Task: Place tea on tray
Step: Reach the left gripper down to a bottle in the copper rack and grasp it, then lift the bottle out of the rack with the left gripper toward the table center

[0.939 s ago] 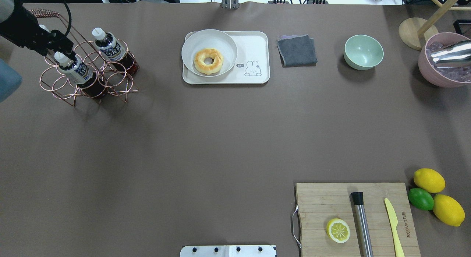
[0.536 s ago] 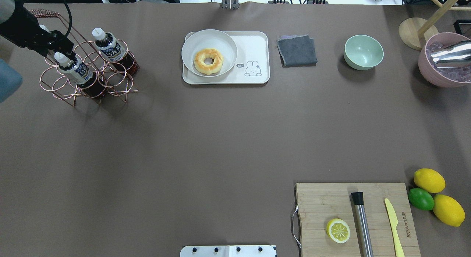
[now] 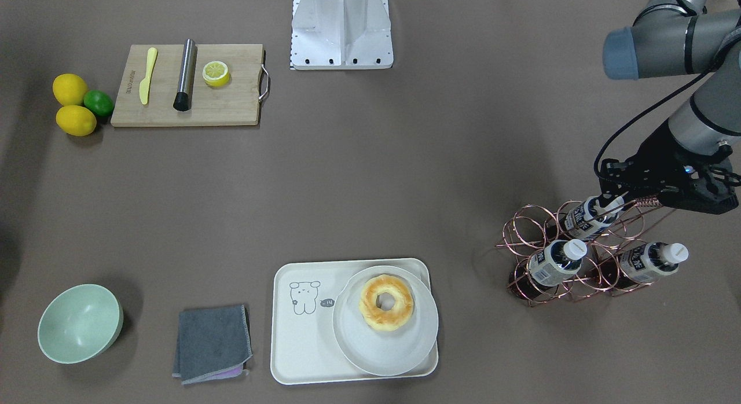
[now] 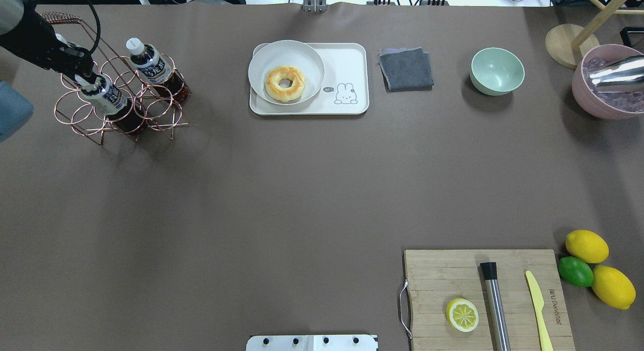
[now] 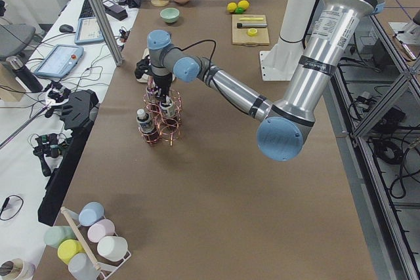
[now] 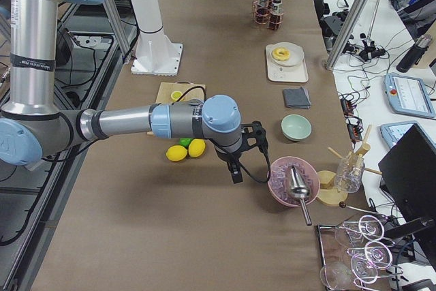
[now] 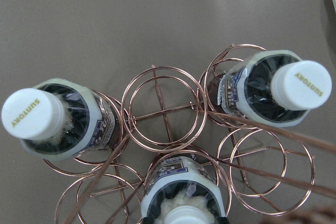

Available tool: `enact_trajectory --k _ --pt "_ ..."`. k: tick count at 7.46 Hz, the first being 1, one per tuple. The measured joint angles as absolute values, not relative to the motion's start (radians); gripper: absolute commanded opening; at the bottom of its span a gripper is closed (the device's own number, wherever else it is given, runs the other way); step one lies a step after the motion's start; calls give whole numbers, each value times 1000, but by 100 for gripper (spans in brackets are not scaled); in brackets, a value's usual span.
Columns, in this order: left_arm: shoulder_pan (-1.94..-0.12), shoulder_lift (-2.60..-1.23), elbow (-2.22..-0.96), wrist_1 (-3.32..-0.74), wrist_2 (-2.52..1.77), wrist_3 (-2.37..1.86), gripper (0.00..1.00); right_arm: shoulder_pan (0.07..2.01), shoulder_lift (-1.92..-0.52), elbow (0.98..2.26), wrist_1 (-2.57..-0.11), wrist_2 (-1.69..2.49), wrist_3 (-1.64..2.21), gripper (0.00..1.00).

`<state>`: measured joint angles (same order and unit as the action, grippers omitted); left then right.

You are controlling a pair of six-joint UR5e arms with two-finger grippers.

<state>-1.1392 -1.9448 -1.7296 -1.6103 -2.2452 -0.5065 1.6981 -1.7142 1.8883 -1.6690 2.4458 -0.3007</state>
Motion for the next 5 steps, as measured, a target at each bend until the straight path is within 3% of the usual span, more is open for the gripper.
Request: enact_trajectory --k 5 --pt "-1205 -1995 -1901 -1389 -2253 -498 0 1698 -1712 1886 -1669 2447 -299 100"
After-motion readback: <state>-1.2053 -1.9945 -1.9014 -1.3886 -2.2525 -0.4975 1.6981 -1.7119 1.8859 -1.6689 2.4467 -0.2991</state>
